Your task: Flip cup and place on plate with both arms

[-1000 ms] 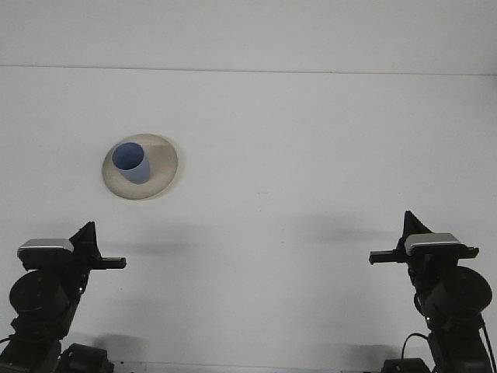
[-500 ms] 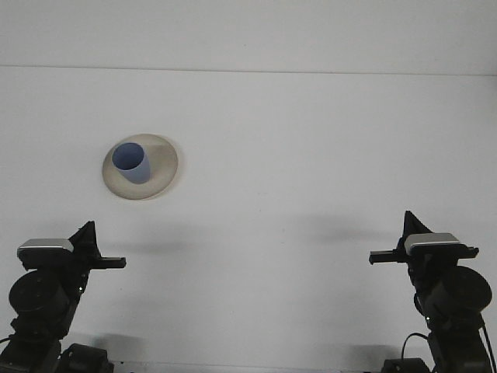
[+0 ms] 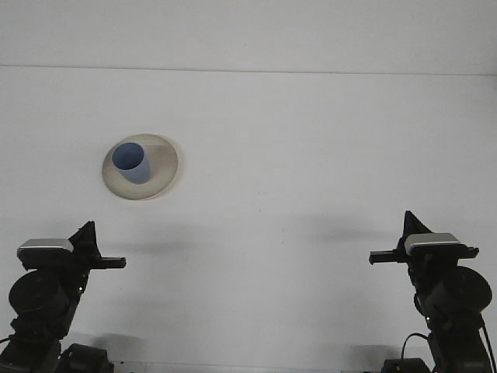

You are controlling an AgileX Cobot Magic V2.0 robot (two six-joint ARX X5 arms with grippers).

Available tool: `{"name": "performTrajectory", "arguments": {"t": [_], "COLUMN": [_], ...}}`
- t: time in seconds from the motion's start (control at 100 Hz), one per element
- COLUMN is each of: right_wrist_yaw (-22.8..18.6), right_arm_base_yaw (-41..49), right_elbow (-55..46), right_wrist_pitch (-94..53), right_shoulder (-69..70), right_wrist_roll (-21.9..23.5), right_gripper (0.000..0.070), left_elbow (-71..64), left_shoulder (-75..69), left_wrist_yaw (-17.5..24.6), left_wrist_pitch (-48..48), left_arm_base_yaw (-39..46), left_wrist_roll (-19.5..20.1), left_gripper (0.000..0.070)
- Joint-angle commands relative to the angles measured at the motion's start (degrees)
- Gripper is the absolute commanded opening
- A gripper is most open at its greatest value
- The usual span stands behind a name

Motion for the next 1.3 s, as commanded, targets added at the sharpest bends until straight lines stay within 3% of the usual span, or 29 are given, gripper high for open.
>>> {"name": "performTrajectory", "arguments": {"t": [0.0, 0.09, 0.24, 0.5, 0.86, 1.29], "right_wrist_yaw": [0.0, 0.0, 0.0, 0.0, 0.0, 0.0], "right_arm_base_yaw": [0.1, 0.1, 0.1, 0.1, 0.1, 0.1], "right_elbow": [0.4, 0.4, 0.4, 0.4, 0.4, 0.4], "right_wrist_pitch": [0.6, 0.6, 0.6, 0.6, 0.6, 0.8], "right_shoulder": [0.1, 0.1, 0.1, 0.1, 0.1, 0.1], "right_wrist_roll": [0.6, 0.6, 0.6, 0.6, 0.6, 0.6], "right_gripper": [0.0, 0.0, 0.0, 0.0, 0.0, 0.0], "left_elbow": [0.5, 0.4, -3.1, -16.8, -30.2, -36.6], "left_shoulder": [0.0, -0.4, -2.8, -11.2, -23.1, -22.9], "left_wrist_yaw": [-0.3, -0.3, 0.3, 9.7, 9.7, 9.7], "left_wrist_pitch": [0.9, 1.4, 8.3, 20.0, 22.4, 35.3], "left_arm_base_yaw": [-0.1, 0.0, 0.7, 3.5, 5.7, 6.8], "left_wrist_roll": [0.1, 2.0, 2.0, 4.9, 3.6, 2.2], "left_gripper": [0.001, 0.001, 0.001, 0.001, 0.001, 0.001]}}
